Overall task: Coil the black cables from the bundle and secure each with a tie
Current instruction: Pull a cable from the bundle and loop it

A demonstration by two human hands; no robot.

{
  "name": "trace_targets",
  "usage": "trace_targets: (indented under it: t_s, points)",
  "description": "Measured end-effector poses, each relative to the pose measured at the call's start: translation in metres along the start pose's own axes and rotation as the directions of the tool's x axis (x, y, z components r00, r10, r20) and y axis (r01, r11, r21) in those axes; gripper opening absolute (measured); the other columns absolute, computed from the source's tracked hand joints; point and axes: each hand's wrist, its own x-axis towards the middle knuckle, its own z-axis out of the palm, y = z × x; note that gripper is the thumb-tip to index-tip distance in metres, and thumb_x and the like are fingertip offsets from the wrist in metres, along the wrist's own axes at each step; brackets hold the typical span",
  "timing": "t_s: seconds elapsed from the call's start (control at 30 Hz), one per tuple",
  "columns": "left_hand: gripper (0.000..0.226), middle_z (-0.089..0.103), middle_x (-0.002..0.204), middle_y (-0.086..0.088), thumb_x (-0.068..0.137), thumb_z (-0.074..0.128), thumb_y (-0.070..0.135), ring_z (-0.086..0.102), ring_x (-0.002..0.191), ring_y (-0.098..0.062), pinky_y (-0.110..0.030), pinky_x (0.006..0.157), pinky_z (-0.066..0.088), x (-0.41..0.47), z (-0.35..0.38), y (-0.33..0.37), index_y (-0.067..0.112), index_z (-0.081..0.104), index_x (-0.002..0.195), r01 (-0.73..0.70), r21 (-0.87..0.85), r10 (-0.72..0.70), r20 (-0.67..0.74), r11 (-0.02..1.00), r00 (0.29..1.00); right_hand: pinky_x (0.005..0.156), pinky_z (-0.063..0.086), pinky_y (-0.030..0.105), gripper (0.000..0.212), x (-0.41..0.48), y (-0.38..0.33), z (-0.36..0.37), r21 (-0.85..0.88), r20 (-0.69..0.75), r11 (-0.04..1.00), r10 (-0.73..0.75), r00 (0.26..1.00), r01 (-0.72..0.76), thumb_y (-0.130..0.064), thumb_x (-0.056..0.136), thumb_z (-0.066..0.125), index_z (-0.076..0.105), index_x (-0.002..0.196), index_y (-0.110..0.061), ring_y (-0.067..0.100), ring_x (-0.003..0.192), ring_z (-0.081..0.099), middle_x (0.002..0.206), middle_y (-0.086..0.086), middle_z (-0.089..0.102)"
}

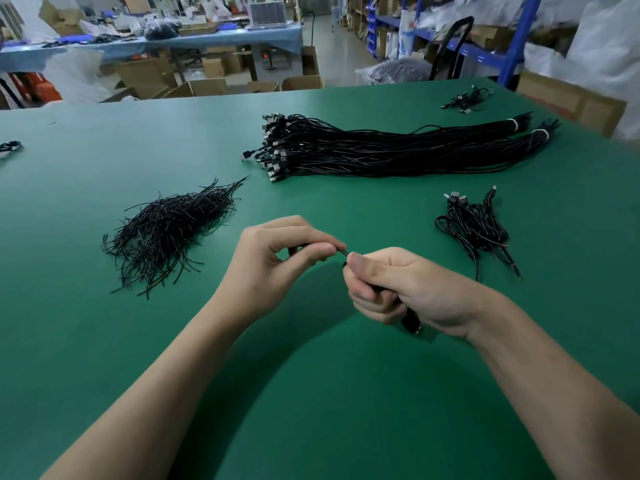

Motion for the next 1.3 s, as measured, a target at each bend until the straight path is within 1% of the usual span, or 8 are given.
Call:
trace_targets:
  t_s: [0.1, 0.23, 0.37, 0.67, 0.83, 0.93, 1.07, 1.3]
  points:
    - [0.019, 0.071, 0.098, 0.002, 0.097, 0.064, 0.021, 0.064, 0.093, -0.017, -0.026, 0.084, 0.047, 0.000, 0.000, 0.000, 0.019, 0.079, 0.109, -0.011, 0.053, 0.008, 0.058, 0.999, 0.998, 0.046, 0.019, 0.020, 0.043, 0.000, 0.001, -0.003, 0.033, -0.030, 0.999, -0.020, 0.999, 0.021, -0.042, 0.103, 0.042, 0.048, 0.067, -0.020, 0.014, 0.050, 0.019, 0.056, -0.006, 0.024]
    - [0.026, 0.068, 0.106, 0.004, 0.096, 0.066, 0.014, 0.057, 0.094, -0.018, -0.036, 0.087, 0.046, -0.002, 0.006, -0.001, 0.021, 0.076, 0.119, -0.151, 0.288, 0.122, 0.115, 0.946, 0.986, 0.045, 0.017, 0.020, 0.044, 0.000, 0.002, -0.003, 0.066, -0.045, 0.997, -0.032, 0.998, 0.035, -0.043, 0.104, 0.040, 0.047, 0.067, -0.020, 0.013, 0.050, 0.017, 0.055, -0.007, 0.023]
    - [0.029, 0.069, 0.105, 0.003, 0.096, 0.066, 0.014, 0.064, 0.098, -0.012, -0.028, 0.089, 0.049, -0.002, 0.011, 0.006, 0.015, 0.072, 0.124, -0.108, 0.162, 0.102, 0.048, 0.981, 0.994, 0.045, 0.018, 0.018, 0.044, 0.001, 0.002, -0.003, 0.057, -0.053, 0.998, -0.025, 0.998, 0.028, -0.043, 0.104, 0.041, 0.047, 0.067, -0.021, 0.013, 0.049, 0.017, 0.055, -0.007, 0.022]
    - [0.011, 0.074, 0.082, 0.013, 0.090, 0.073, 0.023, 0.067, 0.074, -0.006, -0.017, 0.071, 0.049, 0.000, 0.004, 0.007, 0.015, 0.080, 0.089, -0.048, 0.086, 0.035, 0.148, 0.995, 0.988, 0.045, 0.019, 0.019, 0.042, -0.001, 0.005, -0.004, -0.051, -0.028, 0.995, 0.084, 0.996, -0.085, -0.041, 0.102, 0.043, 0.049, 0.065, -0.020, 0.012, 0.047, 0.021, 0.052, -0.007, 0.026]
    - [0.021, 0.066, 0.076, 0.019, 0.090, 0.069, 0.038, 0.056, 0.065, -0.003, -0.020, 0.061, 0.044, -0.003, 0.009, 0.003, 0.020, 0.076, 0.084, -0.015, 0.229, -0.014, 0.126, 0.973, 0.992, 0.047, 0.027, 0.020, 0.044, 0.000, 0.008, -0.006, -0.073, -0.107, 0.990, 0.113, 0.988, -0.121, -0.038, 0.104, 0.046, 0.057, 0.068, -0.017, 0.014, 0.045, 0.028, 0.052, 0.004, 0.027]
    - [0.019, 0.059, 0.078, 0.022, 0.095, 0.065, 0.038, 0.053, 0.068, 0.006, -0.015, 0.063, 0.039, -0.005, 0.012, 0.004, 0.022, 0.073, 0.089, -0.016, 0.325, -0.039, 0.162, 0.945, 0.986, 0.053, 0.030, 0.028, 0.044, 0.001, 0.010, -0.006, -0.262, -0.231, 0.955, 0.080, 0.970, -0.141, -0.041, 0.105, 0.047, 0.064, 0.070, -0.020, 0.016, 0.044, 0.037, 0.053, 0.010, 0.036]
    - [0.018, 0.061, 0.088, 0.015, 0.103, 0.055, 0.031, 0.055, 0.071, -0.013, -0.039, 0.066, 0.051, -0.005, 0.016, 0.005, 0.021, 0.070, 0.098, -0.011, 0.370, -0.069, 0.202, 0.929, 0.977, 0.056, 0.039, 0.033, 0.042, 0.007, 0.015, -0.004, -0.425, -0.338, 0.888, 0.023, 0.941, -0.174, -0.041, 0.106, 0.044, 0.065, 0.080, -0.016, 0.018, 0.047, 0.051, 0.047, -0.008, 0.043]
    - [0.020, 0.063, 0.089, 0.012, 0.105, 0.049, 0.015, 0.053, 0.067, -0.023, -0.038, 0.064, 0.047, -0.003, 0.020, 0.012, 0.020, 0.060, 0.089, -0.059, 0.400, -0.021, 0.193, 0.915, 0.981, 0.055, 0.051, 0.040, 0.040, 0.011, 0.012, 0.001, -0.520, -0.414, 0.842, -0.098, 0.905, -0.146, -0.045, 0.103, 0.045, 0.065, 0.078, -0.021, 0.021, 0.051, 0.062, 0.048, -0.002, 0.057]
